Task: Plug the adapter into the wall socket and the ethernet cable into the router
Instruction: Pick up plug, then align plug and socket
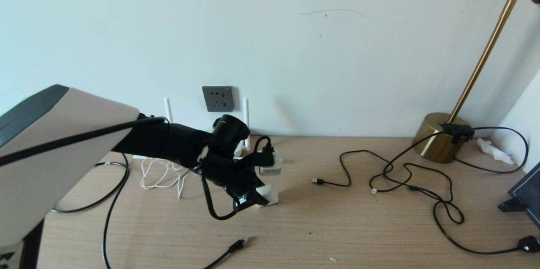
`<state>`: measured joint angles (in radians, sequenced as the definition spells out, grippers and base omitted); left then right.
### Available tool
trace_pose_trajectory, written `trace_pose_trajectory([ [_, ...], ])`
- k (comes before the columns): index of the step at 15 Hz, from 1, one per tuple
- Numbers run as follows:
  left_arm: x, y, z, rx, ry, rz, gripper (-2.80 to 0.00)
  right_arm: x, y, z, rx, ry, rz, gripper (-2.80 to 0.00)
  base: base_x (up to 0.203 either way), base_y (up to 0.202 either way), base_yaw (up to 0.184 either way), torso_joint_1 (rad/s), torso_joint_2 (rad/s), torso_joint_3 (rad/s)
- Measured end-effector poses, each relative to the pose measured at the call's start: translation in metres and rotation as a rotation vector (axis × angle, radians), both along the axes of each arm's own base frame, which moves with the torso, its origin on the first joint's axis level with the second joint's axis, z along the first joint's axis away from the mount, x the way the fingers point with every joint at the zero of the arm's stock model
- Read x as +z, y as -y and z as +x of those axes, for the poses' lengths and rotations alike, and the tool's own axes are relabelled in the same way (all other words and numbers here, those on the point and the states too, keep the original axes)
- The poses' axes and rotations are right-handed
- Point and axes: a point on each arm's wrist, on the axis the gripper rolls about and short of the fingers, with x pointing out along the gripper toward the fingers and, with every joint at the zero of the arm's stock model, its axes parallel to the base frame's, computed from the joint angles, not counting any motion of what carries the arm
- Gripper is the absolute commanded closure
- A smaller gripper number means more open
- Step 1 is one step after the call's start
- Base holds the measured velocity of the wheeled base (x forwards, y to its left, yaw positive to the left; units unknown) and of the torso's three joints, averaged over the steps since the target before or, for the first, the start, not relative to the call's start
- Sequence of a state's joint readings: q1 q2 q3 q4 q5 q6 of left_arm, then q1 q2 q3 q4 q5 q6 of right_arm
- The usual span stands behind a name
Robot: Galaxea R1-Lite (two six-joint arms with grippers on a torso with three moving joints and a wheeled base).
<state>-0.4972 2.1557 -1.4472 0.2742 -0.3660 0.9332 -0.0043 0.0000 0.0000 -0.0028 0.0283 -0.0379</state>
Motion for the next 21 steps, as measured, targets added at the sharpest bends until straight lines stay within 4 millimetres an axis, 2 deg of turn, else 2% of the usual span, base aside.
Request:
trace_pose_trajectory([
  [3, 0.003, -0.007, 0.0, 0.002, -0.016, -0.022, 0.0, 0.0, 0.0, 0.0, 0.0, 0.0, 0.0, 0.0, 0.0, 0.0, 0.0, 0.0, 0.0, 0.0],
  [5, 0.012, -0.03, 0.004, 0.03, -0.039, -0.078, 0.0, 0.0, 0.0, 0.0, 0.0, 0.0, 0.0, 0.0, 0.0, 0.0, 0.0, 0.0, 0.0, 0.0],
  [9, 0.04, -0.128, 0.008, 0.208, -0.107, -0.239, 0.0, 0.0, 0.0, 0.0, 0.0, 0.0, 0.0, 0.0, 0.0, 0.0, 0.0, 0.0, 0.0, 0.0],
  [11, 0.053, -0.183, -0.006, 0.316, -0.135, -0.322, 0.0, 0.0, 0.0, 0.0, 0.0, 0.0, 0.0, 0.0, 0.0, 0.0, 0.0, 0.0, 0.0, 0.0],
  [12, 0.058, -0.207, -0.02, 0.369, -0.145, -0.364, 0.0, 0.0, 0.0, 0.0, 0.0, 0.0, 0.0, 0.0, 0.0, 0.0, 0.0, 0.0, 0.0, 0.0],
  [13, 0.062, -0.223, -0.035, 0.412, -0.153, -0.396, 0.0, 0.0, 0.0, 0.0, 0.0, 0.0, 0.0, 0.0, 0.0, 0.0, 0.0, 0.0, 0.0, 0.0],
  [15, 0.067, -0.236, -0.064, 0.494, -0.176, -0.436, 0.0, 0.0, 0.0, 0.0, 0.0, 0.0, 0.0, 0.0, 0.0, 0.0, 0.0, 0.0, 0.0, 0.0],
  [17, 0.062, -0.237, -0.092, 0.551, -0.166, -0.455, 0.0, 0.0, 0.0, 0.0, 0.0, 0.0, 0.0, 0.0, 0.0, 0.0, 0.0, 0.0, 0.0, 0.0],
  [19, 0.059, -0.235, -0.105, 0.61, -0.044, -0.443, 0.0, 0.0, 0.0, 0.0, 0.0, 0.0, 0.0, 0.0, 0.0, 0.0, 0.0, 0.0, 0.0, 0.0],
  [21, 0.063, -0.226, -0.106, 0.7, 0.11, -0.452, 0.0, 0.0, 0.0, 0.0, 0.0, 0.0, 0.0, 0.0, 0.0, 0.0, 0.0, 0.0, 0.0, 0.0],
])
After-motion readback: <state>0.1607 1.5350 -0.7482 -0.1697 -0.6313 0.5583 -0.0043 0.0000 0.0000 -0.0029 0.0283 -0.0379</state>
